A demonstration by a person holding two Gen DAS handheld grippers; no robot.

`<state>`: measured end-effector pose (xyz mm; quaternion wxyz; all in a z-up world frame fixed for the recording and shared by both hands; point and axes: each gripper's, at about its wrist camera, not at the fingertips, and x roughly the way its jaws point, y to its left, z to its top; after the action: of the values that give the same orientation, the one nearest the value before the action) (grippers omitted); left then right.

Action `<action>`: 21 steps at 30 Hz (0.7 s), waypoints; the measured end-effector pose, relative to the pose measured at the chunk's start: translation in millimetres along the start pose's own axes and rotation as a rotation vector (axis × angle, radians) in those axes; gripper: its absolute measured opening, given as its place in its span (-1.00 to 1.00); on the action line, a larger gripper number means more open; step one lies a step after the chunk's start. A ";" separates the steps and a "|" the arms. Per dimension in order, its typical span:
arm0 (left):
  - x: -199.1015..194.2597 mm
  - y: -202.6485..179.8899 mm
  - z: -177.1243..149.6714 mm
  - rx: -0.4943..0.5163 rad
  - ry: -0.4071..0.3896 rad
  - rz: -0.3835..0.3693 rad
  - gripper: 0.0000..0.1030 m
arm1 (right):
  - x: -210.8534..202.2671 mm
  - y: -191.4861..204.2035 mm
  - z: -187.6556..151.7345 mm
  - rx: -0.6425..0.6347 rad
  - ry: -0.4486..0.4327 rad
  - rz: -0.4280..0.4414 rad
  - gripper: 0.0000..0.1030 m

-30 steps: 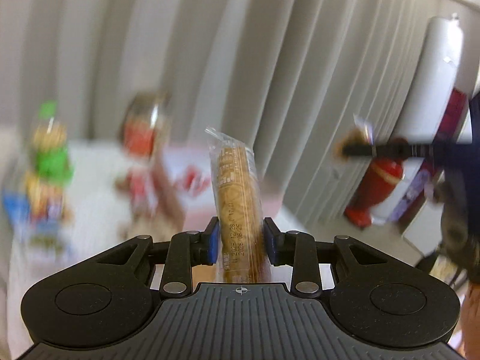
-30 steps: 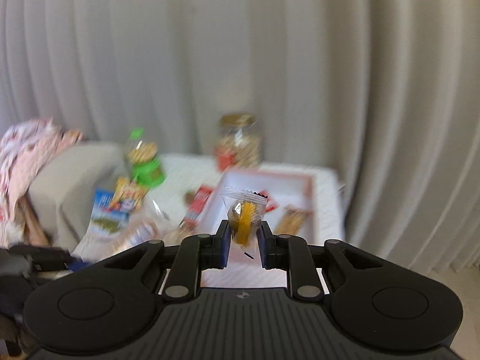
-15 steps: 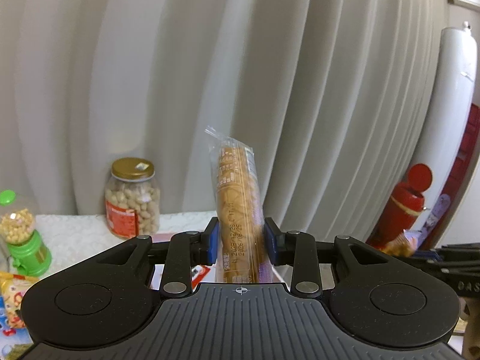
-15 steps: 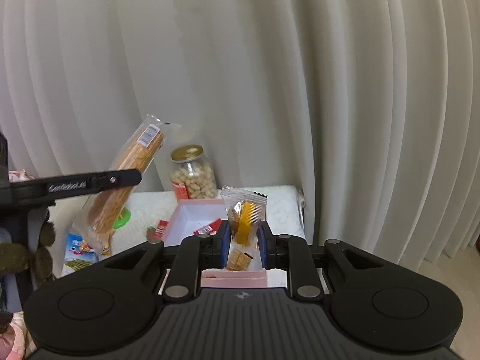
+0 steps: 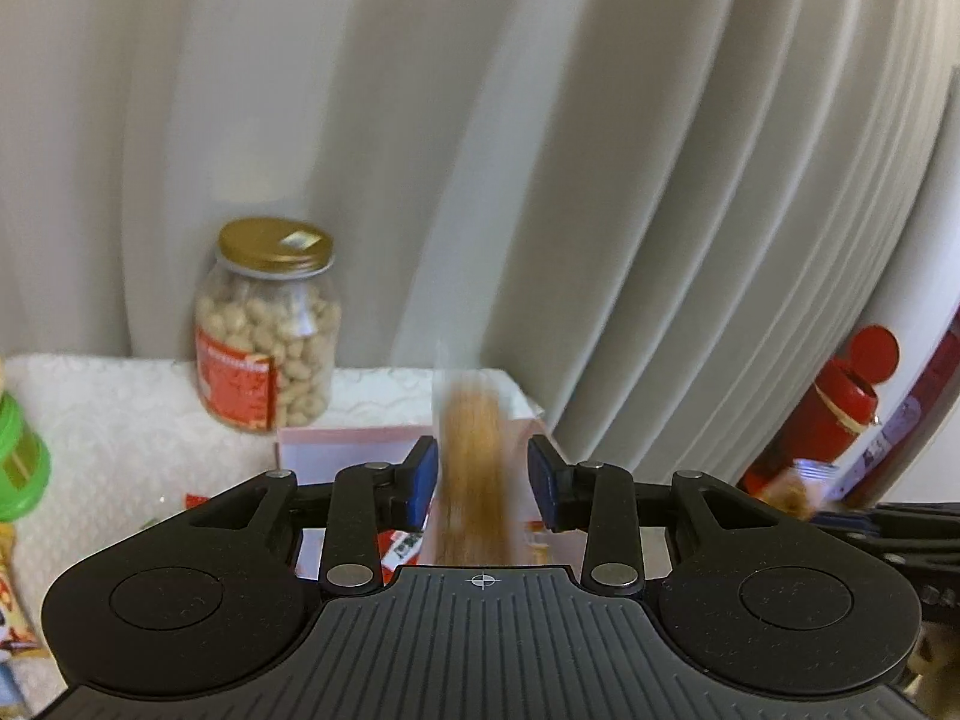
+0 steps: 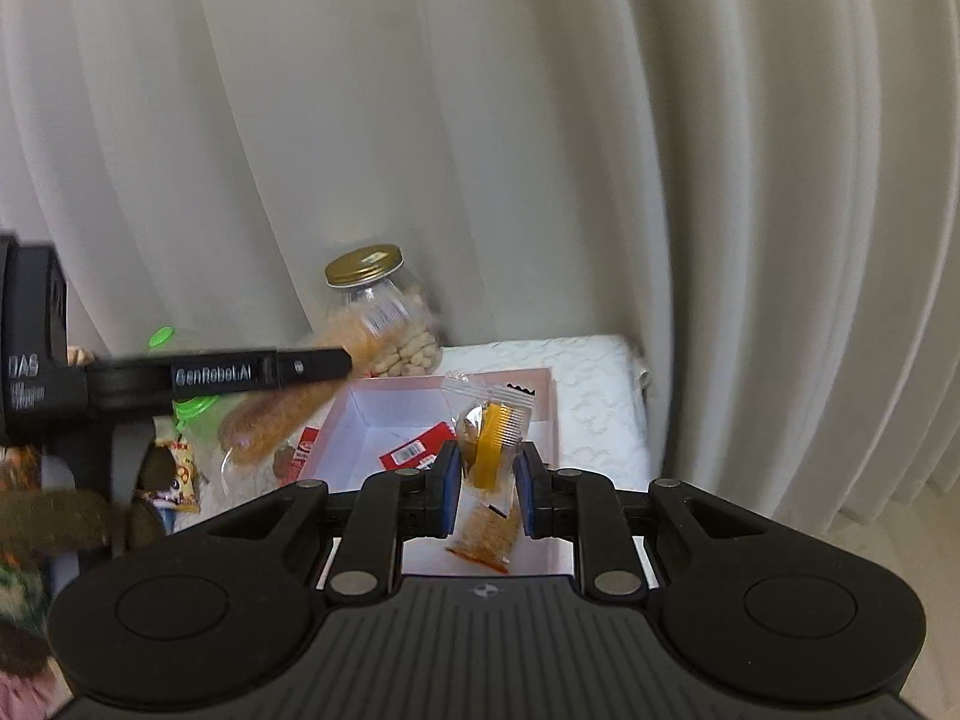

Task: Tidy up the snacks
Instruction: 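Lower both packets into the pink box and open both grippers, then withdraw both grippers from the box toward the remaining snacks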

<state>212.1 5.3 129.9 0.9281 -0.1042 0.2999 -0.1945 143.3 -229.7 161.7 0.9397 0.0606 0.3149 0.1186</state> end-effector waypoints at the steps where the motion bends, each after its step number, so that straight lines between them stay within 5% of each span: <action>1: 0.1 5.3 -1.1 -0.011 0.001 0.001 -0.26 | 11.3 -0.3 3.2 0.014 0.017 0.015 -0.63; 3: 1.1 17.0 -2.1 -0.031 0.009 0.011 -0.26 | 36.2 -0.4 7.8 0.039 0.058 0.038 -0.58; 7: -2.5 41.6 -5.2 -0.067 0.026 0.040 -0.26 | 79.3 1.0 13.4 0.076 0.123 0.056 0.02; 16: -29.0 107.2 -32.3 -0.206 0.056 0.178 -0.27 | 89.4 9.6 4.9 0.037 0.165 0.035 0.12; 21: -29.8 126.2 -49.8 -0.240 0.105 0.191 -0.27 | 89.0 17.6 -6.6 0.015 0.196 0.033 0.25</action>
<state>197.9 128.1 66.4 0.9063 -0.1752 0.3777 -0.0731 204.8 -189.2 108.4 0.9018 0.0611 0.4052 0.1371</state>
